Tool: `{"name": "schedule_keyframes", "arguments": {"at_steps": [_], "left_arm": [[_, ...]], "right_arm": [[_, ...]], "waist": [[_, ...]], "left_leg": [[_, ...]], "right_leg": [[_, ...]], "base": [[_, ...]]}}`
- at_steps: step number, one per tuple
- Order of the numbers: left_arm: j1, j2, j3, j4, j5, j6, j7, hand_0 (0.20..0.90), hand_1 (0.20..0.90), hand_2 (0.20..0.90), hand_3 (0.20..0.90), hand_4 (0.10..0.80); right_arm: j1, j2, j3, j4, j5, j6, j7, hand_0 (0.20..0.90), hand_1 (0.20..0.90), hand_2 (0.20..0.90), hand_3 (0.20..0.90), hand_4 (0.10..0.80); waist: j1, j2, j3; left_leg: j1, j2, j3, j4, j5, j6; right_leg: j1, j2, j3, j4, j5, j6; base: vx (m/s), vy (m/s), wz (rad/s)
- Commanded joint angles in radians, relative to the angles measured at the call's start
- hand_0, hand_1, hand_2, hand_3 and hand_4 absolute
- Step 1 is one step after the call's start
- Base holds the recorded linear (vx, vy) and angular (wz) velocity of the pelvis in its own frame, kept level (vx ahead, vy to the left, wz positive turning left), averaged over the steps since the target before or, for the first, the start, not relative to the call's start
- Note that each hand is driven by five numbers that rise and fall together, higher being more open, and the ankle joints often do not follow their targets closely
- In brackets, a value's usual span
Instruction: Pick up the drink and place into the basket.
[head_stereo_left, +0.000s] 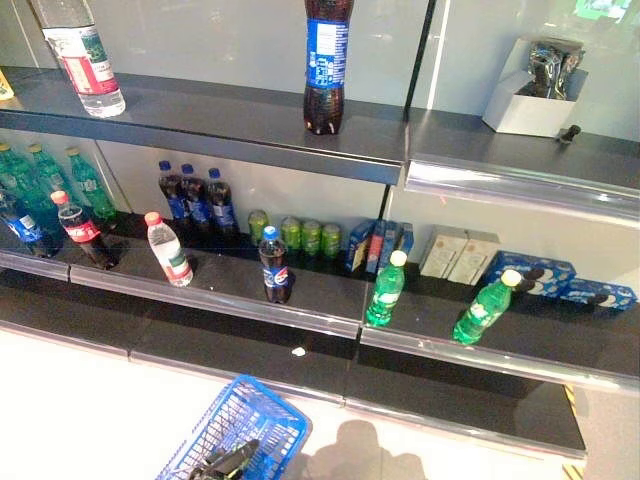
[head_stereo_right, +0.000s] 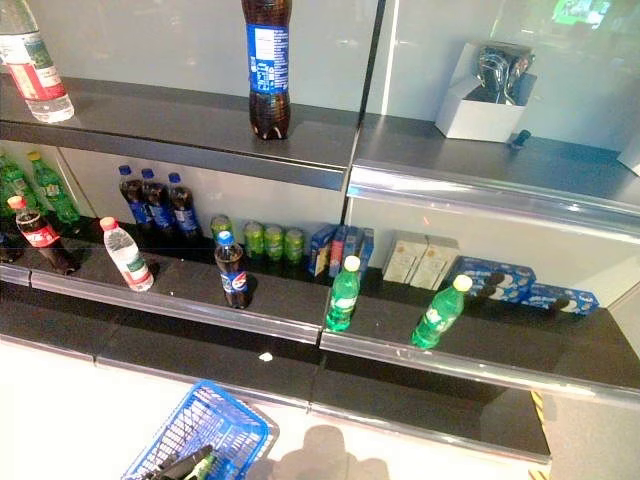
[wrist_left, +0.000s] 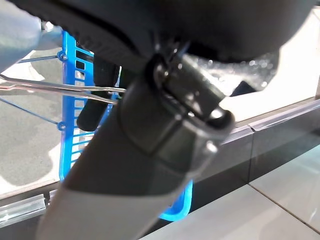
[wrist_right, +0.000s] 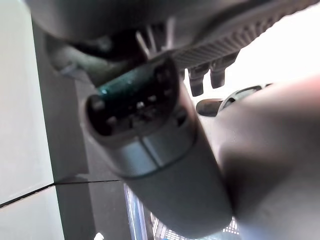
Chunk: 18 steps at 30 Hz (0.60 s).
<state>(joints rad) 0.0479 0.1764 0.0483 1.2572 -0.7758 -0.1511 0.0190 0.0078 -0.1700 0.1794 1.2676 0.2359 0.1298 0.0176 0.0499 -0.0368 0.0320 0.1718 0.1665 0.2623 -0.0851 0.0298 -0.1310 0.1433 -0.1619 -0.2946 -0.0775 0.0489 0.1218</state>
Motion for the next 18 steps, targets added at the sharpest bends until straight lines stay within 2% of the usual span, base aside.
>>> {"name": "schedule_keyframes", "arguments": {"at_steps": [1, 18], "left_arm": [[-0.035, -0.026, -0.035, 0.034, 0.018, -0.012, -0.006, 0.300, 0.300, 0.300, 0.200, 0.100], [-0.030, -0.028, -0.039, 0.032, 0.014, -0.032, -0.027, 0.300, 0.300, 0.300, 0.200, 0.100]], "right_arm": [[-0.044, -0.006, 0.044, 0.105, -0.044, 0.032, 0.002, 0.900, 0.900, 0.900, 0.900, 0.800], [-0.042, -0.009, 0.026, 0.123, -0.011, 0.035, -0.001, 0.900, 0.900, 0.900, 0.900, 0.800]], "waist": [[0.011, 0.044, 0.049], [0.008, 0.047, 0.050]], "left_leg": [[-0.021, 0.045, -0.044, -0.002, 0.006, -0.003], [-0.018, 0.043, -0.040, -0.002, 0.004, -0.001]], "right_leg": [[0.007, -0.085, -0.048, 0.022, 0.005, 0.044], [0.006, -0.086, -0.047, 0.022, 0.006, 0.043]], "base": [[0.000, 0.000, 0.00], [0.000, 0.000, 0.00]]}}
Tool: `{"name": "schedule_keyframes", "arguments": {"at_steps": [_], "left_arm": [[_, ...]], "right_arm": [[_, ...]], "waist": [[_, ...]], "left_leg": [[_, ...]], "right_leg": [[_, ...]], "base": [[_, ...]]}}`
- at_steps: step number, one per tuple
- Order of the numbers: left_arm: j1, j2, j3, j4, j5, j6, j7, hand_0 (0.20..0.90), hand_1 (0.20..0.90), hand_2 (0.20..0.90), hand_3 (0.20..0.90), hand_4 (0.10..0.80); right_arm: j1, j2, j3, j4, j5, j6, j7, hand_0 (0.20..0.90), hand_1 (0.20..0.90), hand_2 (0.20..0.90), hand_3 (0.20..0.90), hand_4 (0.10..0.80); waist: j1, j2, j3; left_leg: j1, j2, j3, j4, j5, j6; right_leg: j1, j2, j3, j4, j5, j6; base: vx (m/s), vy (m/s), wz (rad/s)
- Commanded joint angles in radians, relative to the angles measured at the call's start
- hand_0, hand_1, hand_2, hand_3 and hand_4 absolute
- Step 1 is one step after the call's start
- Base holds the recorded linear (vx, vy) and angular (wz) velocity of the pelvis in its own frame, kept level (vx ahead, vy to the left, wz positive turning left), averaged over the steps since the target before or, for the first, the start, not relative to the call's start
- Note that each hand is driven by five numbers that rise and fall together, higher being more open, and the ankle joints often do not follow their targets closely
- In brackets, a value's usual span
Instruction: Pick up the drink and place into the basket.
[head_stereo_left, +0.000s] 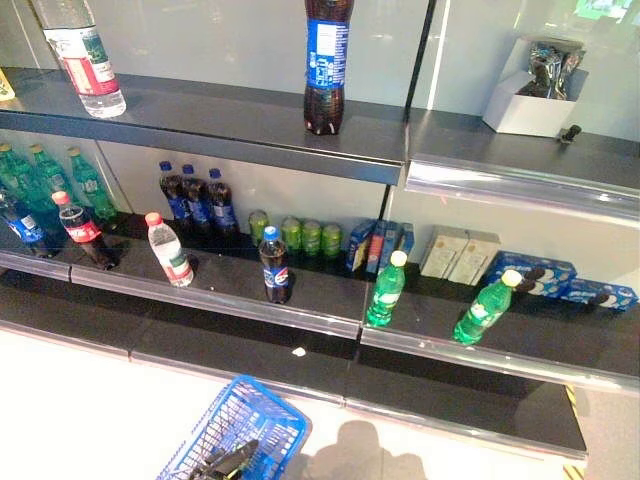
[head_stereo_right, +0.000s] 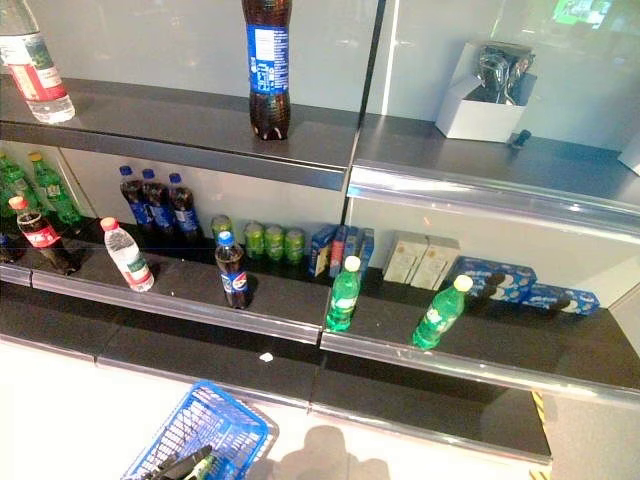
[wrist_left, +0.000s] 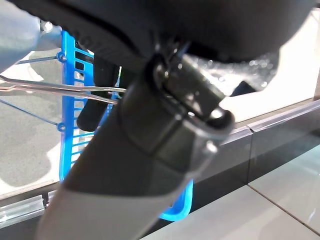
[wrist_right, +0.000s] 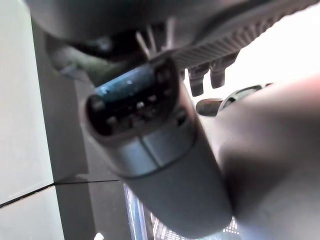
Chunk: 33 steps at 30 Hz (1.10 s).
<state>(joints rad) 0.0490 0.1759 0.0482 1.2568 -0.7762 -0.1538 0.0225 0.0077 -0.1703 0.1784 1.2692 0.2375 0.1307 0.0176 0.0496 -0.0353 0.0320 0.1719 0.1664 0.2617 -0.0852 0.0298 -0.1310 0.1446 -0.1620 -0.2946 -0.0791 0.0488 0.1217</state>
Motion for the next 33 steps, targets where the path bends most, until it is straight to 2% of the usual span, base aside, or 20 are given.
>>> {"name": "schedule_keyframes", "arguments": {"at_steps": [1, 8, 11, 17, 18, 21, 29, 33], "left_arm": [[-0.032, -0.029, -0.039, 0.032, 0.015, -0.028, -0.029, 0.300, 0.300, 0.300, 0.200, 0.100], [-0.033, -0.025, -0.038, 0.034, 0.017, -0.020, -0.029, 0.300, 0.300, 0.300, 0.200, 0.100], [-0.038, -0.026, -0.037, 0.033, 0.021, -0.015, -0.023, 0.300, 0.300, 0.300, 0.200, 0.100], [-0.042, -0.015, -0.033, 0.019, 0.041, -0.001, -0.009, 0.300, 0.300, 0.300, 0.200, 0.100], [-0.042, -0.007, -0.033, 0.010, 0.048, 0.005, -0.006, 0.300, 0.300, 0.300, 0.200, 0.100], [-0.034, 0.009, -0.027, -0.025, 0.059, 0.023, 0.007, 0.300, 0.300, 0.300, 0.200, 0.100], [0.033, 0.025, 0.030, -0.124, 0.075, 0.045, 0.010, 0.300, 0.300, 0.300, 0.200, 0.100], [0.048, 0.019, 0.053, -0.121, 0.072, 0.034, -0.003, 0.300, 0.300, 0.300, 0.200, 0.100]], "right_arm": [[-0.042, -0.008, 0.027, 0.120, -0.010, 0.037, -0.006, 0.900, 0.900, 0.900, 0.900, 0.800], [-0.042, -0.011, 0.027, 0.117, -0.025, 0.017, -0.043, 0.900, 0.900, 0.900, 0.900, 0.800], [-0.046, -0.012, 0.017, 0.107, 0.054, -0.009, -0.078, 0.900, 0.900, 0.900, 0.900, 0.800], [-0.054, -0.033, -0.010, 0.025, 0.092, -0.118, -0.148, 0.900, 0.900, 0.900, 0.900, 0.800], [-0.058, -0.043, -0.010, -0.019, 0.117, -0.147, -0.160, 0.900, 0.900, 0.900, 0.900, 0.800], [-0.050, -0.073, -0.012, -0.165, 0.165, -0.160, -0.187, 0.900, 0.900, 0.900, 0.900, 0.800], [0.057, -0.150, -0.044, -0.803, 0.131, -0.047, -0.296, 0.900, 0.900, 0.900, 0.900, 0.800], [0.085, -0.182, -0.092, -1.002, 0.085, -0.045, -0.305, 0.900, 0.900, 0.900, 0.900, 0.800]], "waist": [[0.007, 0.045, 0.049], [0.005, 0.042, 0.048], [0.002, 0.037, 0.048], [-0.013, 0.025, 0.055], [-0.018, 0.019, 0.058], [-0.031, 0.005, 0.063], [-0.094, -0.015, 0.064], [-0.120, -0.016, 0.060]], "left_leg": [[-0.018, 0.043, -0.039, -0.002, 0.003, -0.001], [-0.014, 0.045, -0.032, -0.002, 0.004, -0.002], [-0.011, 0.046, -0.028, -0.002, 0.003, -0.002], [-0.001, 0.050, -0.011, 0.002, 0.001, -0.002], [0.000, 0.052, -0.005, 0.004, 0.000, -0.002], [0.002, 0.056, 0.010, 0.006, -0.002, -0.001], [0.003, 0.054, 0.045, 0.003, -0.007, 0.006], [0.004, 0.051, 0.060, 0.003, -0.012, 0.009]], "right_leg": [[0.005, -0.086, -0.045, 0.022, 0.006, 0.043], [0.005, -0.086, -0.043, 0.022, 0.008, 0.044], [0.005, -0.086, -0.038, 0.021, 0.010, 0.046], [-0.002, -0.084, -0.016, 0.023, 0.019, 0.051], [-0.005, -0.084, -0.009, 0.023, 0.022, 0.053], [-0.012, -0.083, 0.004, 0.020, 0.028, 0.057], [-0.041, -0.077, 0.046, 0.020, 0.039, 0.063], [-0.053, -0.076, 0.061, 0.023, 0.037, 0.065]], "base": [[0.000, 0.000, 0.00], [0.000, 0.000, 0.00], [0.000, 0.000, 0.00], [-0.006, -0.007, -0.01], [-0.041, -0.052, -0.03], [-0.045, -0.050, -0.13], [-0.031, -0.012, -0.17], [-0.008, 0.018, -0.16]]}}
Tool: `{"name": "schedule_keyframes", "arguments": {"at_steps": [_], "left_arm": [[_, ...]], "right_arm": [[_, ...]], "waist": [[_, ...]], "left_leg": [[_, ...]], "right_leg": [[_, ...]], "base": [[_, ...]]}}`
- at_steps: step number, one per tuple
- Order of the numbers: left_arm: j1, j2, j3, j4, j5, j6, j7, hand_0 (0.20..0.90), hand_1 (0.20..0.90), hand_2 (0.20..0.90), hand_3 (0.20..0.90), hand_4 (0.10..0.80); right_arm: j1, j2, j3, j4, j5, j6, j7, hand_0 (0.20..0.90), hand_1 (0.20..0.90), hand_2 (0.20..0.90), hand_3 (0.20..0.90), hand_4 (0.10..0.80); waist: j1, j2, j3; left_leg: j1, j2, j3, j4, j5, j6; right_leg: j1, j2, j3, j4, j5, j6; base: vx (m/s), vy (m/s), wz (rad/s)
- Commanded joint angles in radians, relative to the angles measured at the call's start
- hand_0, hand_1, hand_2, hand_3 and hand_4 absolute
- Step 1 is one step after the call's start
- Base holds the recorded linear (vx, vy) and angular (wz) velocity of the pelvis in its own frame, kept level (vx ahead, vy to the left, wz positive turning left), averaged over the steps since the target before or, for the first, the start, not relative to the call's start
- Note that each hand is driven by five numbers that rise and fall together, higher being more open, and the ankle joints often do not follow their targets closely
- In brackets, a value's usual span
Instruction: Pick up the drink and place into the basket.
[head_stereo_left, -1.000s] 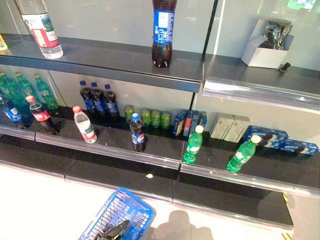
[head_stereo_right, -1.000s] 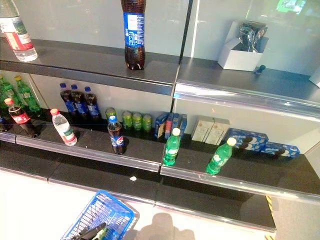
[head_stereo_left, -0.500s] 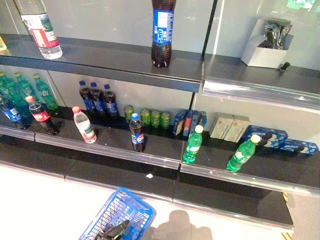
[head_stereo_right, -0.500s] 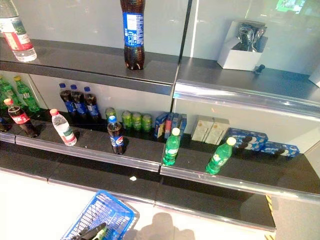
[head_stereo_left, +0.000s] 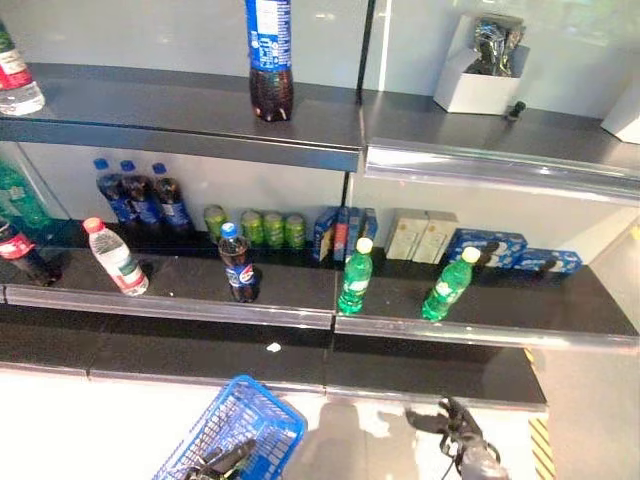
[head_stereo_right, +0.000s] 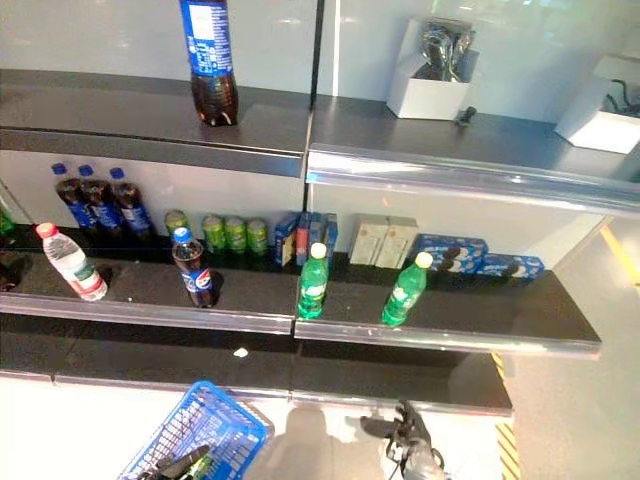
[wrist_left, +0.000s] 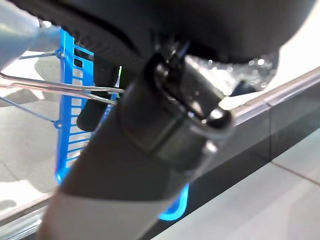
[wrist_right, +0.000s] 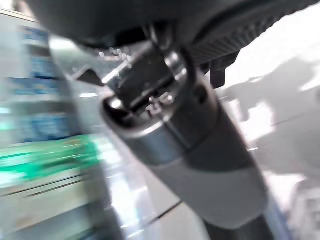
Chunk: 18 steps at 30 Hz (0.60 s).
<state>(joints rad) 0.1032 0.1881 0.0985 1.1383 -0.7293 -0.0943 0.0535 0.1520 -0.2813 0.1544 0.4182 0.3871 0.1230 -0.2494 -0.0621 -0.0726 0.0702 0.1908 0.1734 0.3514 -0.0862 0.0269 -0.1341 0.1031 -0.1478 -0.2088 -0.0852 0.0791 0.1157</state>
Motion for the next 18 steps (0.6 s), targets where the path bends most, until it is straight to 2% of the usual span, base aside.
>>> {"name": "schedule_keyframes", "arguments": {"at_steps": [1, 8, 12, 18], "left_arm": [[-0.003, 0.005, 0.007, 0.001, 0.027, -0.028, -0.038, 0.300, 0.300, 0.300, 0.200, 0.100], [0.036, -0.019, 0.035, 0.012, 0.040, -0.050, -0.046, 0.300, 0.300, 0.300, 0.200, 0.100], [0.051, -0.026, 0.038, 0.006, 0.043, -0.051, -0.042, 0.300, 0.300, 0.300, 0.200, 0.100], [0.047, -0.028, 0.017, -0.021, 0.048, -0.039, -0.030, 0.300, 0.300, 0.300, 0.200, 0.100]], "right_arm": [[-0.055, -0.077, -0.079, -0.184, -0.070, -0.038, -0.042, 0.900, 0.900, 0.900, 0.900, 0.800], [-0.034, -0.119, -0.182, -0.444, -0.083, -0.103, -0.065, 0.900, 0.900, 0.900, 0.900, 0.800], [-0.030, -0.126, -0.203, -0.509, -0.090, -0.127, -0.079, 0.900, 0.900, 0.900, 0.900, 0.800], [-0.074, -0.154, -0.218, -0.592, -0.102, -0.205, -0.172, 0.900, 0.900, 0.900, 0.900, 0.800]], "waist": [[-0.011, 0.021, 0.022], [-0.033, 0.027, 0.015], [-0.034, 0.032, 0.017], [-0.032, 0.046, 0.053]], "left_leg": [[-0.014, 0.044, -0.028, 0.004, -0.010, 0.013], [-0.009, 0.042, -0.010, 0.008, -0.024, 0.020], [-0.008, 0.039, -0.007, 0.018, -0.028, 0.024], [-0.070, 0.041, -0.020, 0.122, -0.058, 0.039]], "right_leg": [[-0.013, -0.090, -0.022, 0.030, 0.006, 0.071], [-0.028, -0.092, 0.000, 0.042, -0.004, 0.070], [-0.036, -0.094, 0.008, 0.059, -0.014, 0.068], [-0.104, -0.085, 0.017, 0.184, -0.069, 0.043]], "base": [[0.004, 0.019, -0.11], [0.033, 0.009, -0.11], [0.057, -0.001, -0.05], [0.028, -0.009, -0.07]]}}
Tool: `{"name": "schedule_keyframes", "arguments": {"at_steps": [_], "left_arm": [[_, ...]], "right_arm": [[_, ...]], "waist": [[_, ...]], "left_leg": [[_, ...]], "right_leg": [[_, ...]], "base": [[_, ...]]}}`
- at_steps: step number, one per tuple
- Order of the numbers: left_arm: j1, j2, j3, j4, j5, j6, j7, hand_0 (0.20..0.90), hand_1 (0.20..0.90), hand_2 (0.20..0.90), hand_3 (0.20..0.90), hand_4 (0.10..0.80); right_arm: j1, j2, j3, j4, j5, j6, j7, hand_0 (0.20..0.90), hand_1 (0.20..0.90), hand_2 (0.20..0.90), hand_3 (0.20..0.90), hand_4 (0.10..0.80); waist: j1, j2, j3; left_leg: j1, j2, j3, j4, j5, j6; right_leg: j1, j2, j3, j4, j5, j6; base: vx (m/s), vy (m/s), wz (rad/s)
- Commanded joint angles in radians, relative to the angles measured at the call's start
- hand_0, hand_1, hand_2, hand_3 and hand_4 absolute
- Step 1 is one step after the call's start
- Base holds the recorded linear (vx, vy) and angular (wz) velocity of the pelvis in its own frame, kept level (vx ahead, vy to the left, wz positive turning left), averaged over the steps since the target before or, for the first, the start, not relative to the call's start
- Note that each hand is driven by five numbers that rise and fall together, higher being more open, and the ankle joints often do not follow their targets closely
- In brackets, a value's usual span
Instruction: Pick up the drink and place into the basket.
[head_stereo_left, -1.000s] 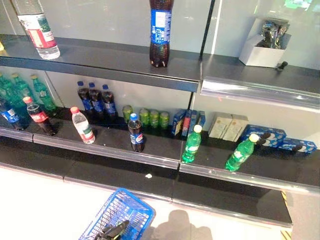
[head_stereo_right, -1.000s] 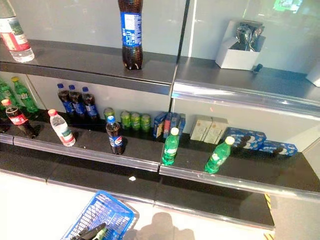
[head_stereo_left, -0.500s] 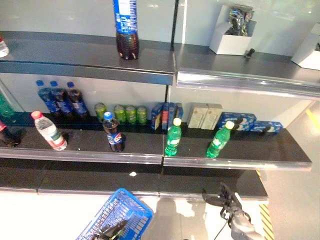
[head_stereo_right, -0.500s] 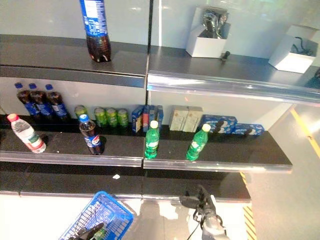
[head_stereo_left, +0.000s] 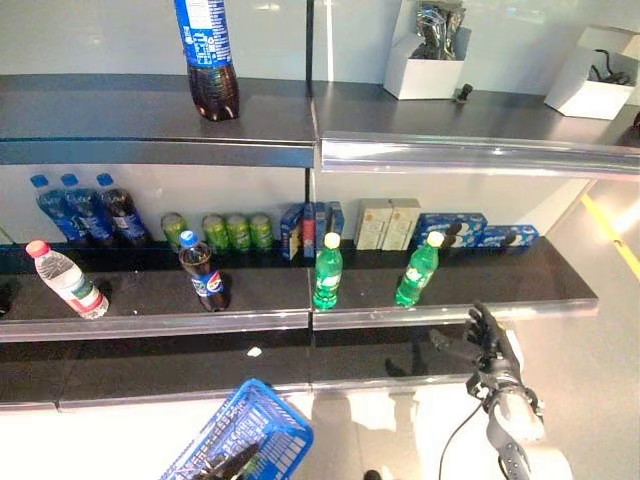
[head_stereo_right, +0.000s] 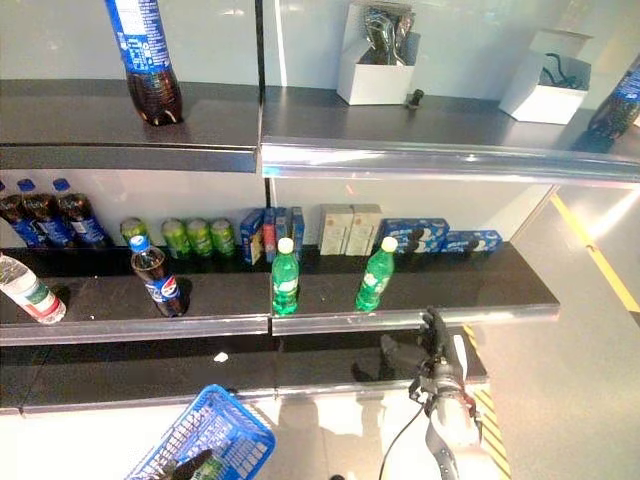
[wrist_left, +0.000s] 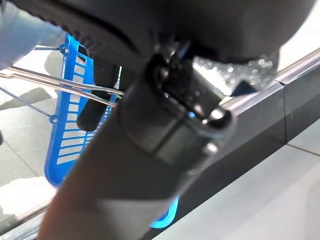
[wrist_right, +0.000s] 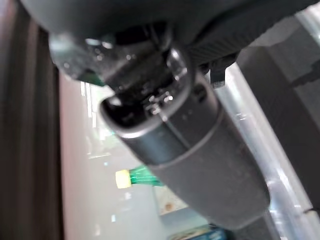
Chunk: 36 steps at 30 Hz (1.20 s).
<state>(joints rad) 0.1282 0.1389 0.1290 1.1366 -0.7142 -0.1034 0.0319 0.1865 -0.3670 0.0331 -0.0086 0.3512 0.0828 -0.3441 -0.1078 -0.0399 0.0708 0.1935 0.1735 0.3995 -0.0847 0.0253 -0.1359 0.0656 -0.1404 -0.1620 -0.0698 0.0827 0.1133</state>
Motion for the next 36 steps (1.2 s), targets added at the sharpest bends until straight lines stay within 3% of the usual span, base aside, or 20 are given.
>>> {"name": "schedule_keyframes", "arguments": {"at_steps": [1, 11, 29, 36], "left_arm": [[0.018, 0.022, -0.020, -0.027, 0.032, -0.027, -0.004, 0.300, 0.300, 0.300, 0.200, 0.100], [-0.095, 0.048, -0.159, -0.157, -0.051, -0.019, 0.015, 0.300, 0.300, 0.300, 0.200, 0.100], [-0.153, 0.052, -0.223, -0.220, -0.050, 0.013, -0.004, 0.300, 0.300, 0.300, 0.200, 0.100], [-0.166, 0.061, -0.257, -0.244, -0.045, 0.017, -0.003, 0.300, 0.300, 0.300, 0.200, 0.100]], "right_arm": [[-0.117, -0.072, -0.096, -0.169, -0.069, -0.173, -0.095, 0.900, 0.900, 0.900, 0.900, 0.800], [-0.361, -0.161, -0.084, -0.093, -0.060, -0.230, -0.253, 0.900, 0.900, 0.900, 0.900, 0.800], [-0.642, -0.247, -0.053, -0.093, -0.121, -0.193, -0.312, 0.900, 0.900, 0.900, 0.900, 0.800], [-0.771, -0.270, -0.025, -0.071, -0.096, -0.131, -0.338, 0.900, 0.900, 0.900, 0.900, 0.800]], "waist": [[0.014, 0.016, 0.059], [0.029, 0.048, 0.256], [0.057, 0.112, 0.372], [0.075, 0.136, 0.409]], "left_leg": [[-0.088, 0.041, -0.074, 0.135, -0.058, 0.041], [-0.333, 0.044, -0.149, 0.364, -0.085, 0.036], [-0.475, 0.023, -0.226, 0.474, -0.008, 0.022], [-0.519, 0.005, -0.251, 0.485, 0.023, 0.022]], "right_leg": [[-0.082, -0.091, -0.028, 0.186, -0.079, 0.042], [-0.290, -0.109, -0.020, 0.380, -0.123, -0.008], [-0.396, -0.105, -0.025, 0.486, -0.156, -0.045], [-0.433, -0.100, -0.022, 0.500, -0.154, -0.053]], "base": [[-0.079, -0.022, -0.17], [-0.167, -0.013, -0.03], [-0.019, -0.005, 0.04], [-0.033, -0.008, 0.03]]}}
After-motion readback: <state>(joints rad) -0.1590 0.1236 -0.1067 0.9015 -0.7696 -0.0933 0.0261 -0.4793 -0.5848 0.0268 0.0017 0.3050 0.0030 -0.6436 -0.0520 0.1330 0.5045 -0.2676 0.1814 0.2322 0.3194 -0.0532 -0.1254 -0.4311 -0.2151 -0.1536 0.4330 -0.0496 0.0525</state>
